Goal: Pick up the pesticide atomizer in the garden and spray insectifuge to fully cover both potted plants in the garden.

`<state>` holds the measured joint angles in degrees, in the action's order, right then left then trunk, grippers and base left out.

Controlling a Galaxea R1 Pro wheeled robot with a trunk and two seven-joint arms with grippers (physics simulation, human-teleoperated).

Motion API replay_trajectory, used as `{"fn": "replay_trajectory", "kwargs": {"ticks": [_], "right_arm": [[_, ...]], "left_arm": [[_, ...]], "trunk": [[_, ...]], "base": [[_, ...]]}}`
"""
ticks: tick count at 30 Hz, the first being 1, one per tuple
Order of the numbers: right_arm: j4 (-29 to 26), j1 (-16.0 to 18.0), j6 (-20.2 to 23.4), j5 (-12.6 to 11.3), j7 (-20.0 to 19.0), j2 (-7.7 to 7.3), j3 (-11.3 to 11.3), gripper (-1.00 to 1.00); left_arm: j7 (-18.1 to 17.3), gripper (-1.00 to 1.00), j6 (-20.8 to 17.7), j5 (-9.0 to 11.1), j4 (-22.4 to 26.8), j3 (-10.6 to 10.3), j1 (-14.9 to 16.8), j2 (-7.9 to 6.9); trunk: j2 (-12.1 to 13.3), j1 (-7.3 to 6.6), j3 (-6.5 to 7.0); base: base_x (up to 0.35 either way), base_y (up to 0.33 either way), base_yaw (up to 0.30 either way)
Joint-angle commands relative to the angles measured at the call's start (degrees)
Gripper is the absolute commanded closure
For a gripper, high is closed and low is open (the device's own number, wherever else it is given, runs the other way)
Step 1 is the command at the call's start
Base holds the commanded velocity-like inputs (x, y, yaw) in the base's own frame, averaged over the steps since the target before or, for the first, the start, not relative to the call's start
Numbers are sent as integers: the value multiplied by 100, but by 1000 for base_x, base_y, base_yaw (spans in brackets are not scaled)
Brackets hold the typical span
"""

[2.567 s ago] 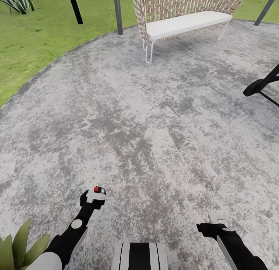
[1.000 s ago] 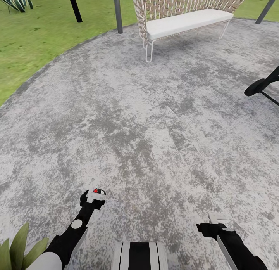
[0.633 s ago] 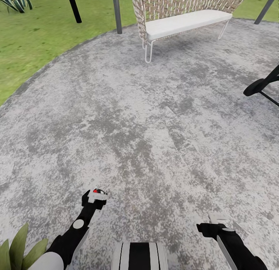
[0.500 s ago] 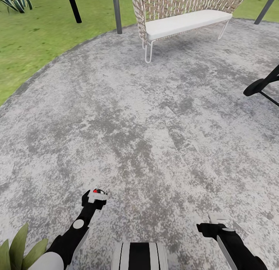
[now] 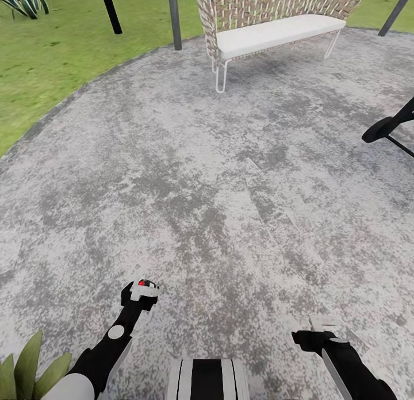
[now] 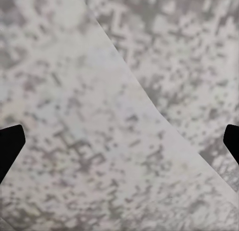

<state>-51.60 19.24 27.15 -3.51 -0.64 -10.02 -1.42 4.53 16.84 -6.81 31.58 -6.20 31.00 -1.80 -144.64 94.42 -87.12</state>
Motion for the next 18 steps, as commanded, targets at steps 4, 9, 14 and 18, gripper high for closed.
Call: {"fn": "replay_trajectory", "kwargs": {"ticks": [4, 9, 14, 18], "right_arm": [[-8, 0, 30, -36, -7, 0, -7, -100], [-8, 0, 28, -36, -7, 0, -7, -100], [-8, 0, 30, -36, -7, 0, -7, -100], [-8, 0, 27, -36, -7, 0, -7, -100]], "left_arm": [[48, -100, 13, -58, -1, -23, 2, -5], [48, -100, 13, -58, 4, -22, 2, -5], [48, -100, 13, -58, 11, -16, 2, -5], [48, -100, 13, -58, 14, -13, 2, -5]], "trunk": [[-1, -1, -3], [-1, -1, -8], [-1, -1, -15], [-1, -1, -16]], "base": [[0, 0, 1], [0, 0, 25], [0, 0, 35], [0, 0, 4]]}}
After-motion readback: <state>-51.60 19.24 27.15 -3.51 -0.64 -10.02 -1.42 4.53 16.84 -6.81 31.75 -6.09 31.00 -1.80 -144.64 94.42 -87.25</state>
